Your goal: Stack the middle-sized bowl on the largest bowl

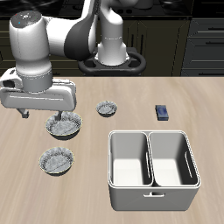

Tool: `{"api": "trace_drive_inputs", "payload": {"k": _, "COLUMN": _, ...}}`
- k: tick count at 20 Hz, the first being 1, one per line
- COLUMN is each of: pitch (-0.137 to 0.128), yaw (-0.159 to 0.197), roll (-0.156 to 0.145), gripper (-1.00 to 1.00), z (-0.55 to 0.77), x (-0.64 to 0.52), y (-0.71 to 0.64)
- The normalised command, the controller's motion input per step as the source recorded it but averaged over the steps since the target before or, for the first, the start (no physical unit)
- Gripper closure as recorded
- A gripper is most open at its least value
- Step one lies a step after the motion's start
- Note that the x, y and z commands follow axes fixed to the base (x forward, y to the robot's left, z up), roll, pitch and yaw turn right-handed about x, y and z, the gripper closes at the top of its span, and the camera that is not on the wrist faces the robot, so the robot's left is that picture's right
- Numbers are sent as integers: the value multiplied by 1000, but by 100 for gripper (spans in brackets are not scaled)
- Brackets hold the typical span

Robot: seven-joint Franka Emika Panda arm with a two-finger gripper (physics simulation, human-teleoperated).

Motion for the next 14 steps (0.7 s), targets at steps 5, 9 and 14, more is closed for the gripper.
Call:
{"api": "trace_drive_inputs", "payload": {"k": 5, "pitch": 25, "yaw": -5, "roll": 10, "gripper": -100, "z": -254, "x": 52, "y": 72}}
{"api": "trace_drive_inputs", "payload": {"k": 9, "pitch": 25, "yaw": -10, "roll": -2, "gripper": -100, "z": -290, "x": 86, "y": -17}}
{"api": "trace_drive_inputs", "payload": {"k": 14, "pitch": 17, "yaw": -10, "roll": -22, "gripper": -100, "z": -228, "x": 51, "y": -47}}
